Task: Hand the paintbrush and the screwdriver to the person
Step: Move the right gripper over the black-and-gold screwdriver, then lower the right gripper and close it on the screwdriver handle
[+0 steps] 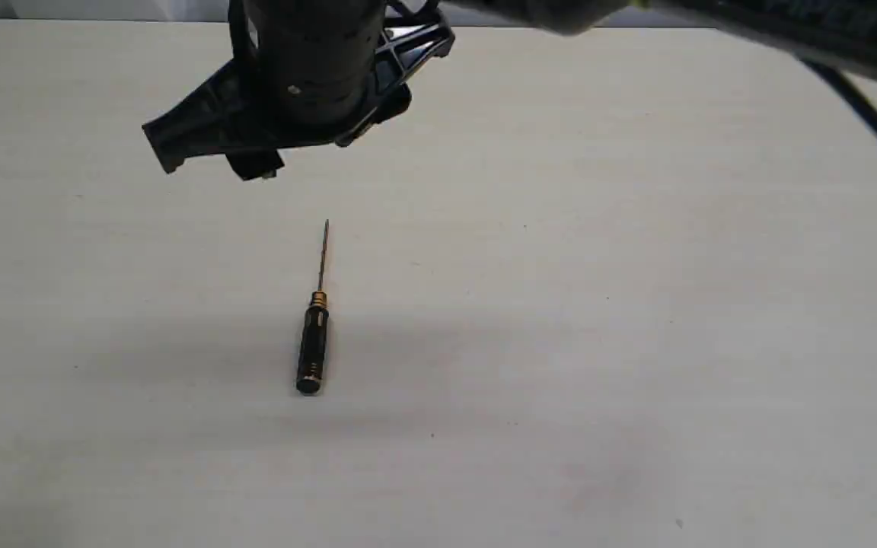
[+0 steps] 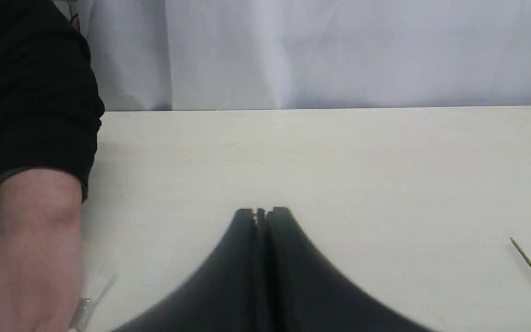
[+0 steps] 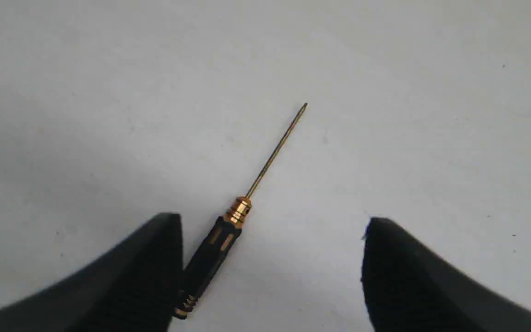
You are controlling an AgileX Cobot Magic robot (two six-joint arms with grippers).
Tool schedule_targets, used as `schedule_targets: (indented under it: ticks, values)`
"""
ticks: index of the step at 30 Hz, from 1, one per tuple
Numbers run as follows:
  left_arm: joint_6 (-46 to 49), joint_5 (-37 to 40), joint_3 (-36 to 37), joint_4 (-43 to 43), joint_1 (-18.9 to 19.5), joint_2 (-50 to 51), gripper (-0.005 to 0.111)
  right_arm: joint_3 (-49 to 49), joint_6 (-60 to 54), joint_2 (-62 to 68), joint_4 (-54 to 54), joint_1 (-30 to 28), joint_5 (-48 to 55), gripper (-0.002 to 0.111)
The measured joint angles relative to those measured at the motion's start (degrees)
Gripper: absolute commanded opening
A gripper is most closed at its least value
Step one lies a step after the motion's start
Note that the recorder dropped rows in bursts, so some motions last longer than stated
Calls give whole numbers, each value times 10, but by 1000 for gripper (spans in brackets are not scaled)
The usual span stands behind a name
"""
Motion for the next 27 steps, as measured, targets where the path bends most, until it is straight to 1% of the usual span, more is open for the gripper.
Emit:
schedule_targets:
  ticks: [11, 18, 20, 21, 23, 25, 27]
  values:
    - [0, 0, 0, 0, 0, 0, 0, 0, 0, 129, 1, 0, -26, 61]
    - [0, 0, 0, 0, 0, 0, 0, 0, 1, 173, 26, 0, -55, 60]
    - [0, 0, 0, 0, 0, 0, 0, 0, 1, 181, 30, 0, -57, 58]
    - [0, 0, 0, 0, 0, 0, 0, 0, 1, 184, 35, 0, -57, 55]
    - [0, 0, 0, 0, 0, 0, 0, 0, 1, 189, 49, 0, -61, 45]
    - [0, 0, 0, 0, 0, 0, 0, -1, 1, 191, 59, 0, -64, 29]
    - [0, 0, 0, 0, 0, 0, 0, -2, 1, 192, 62, 0, -65, 16]
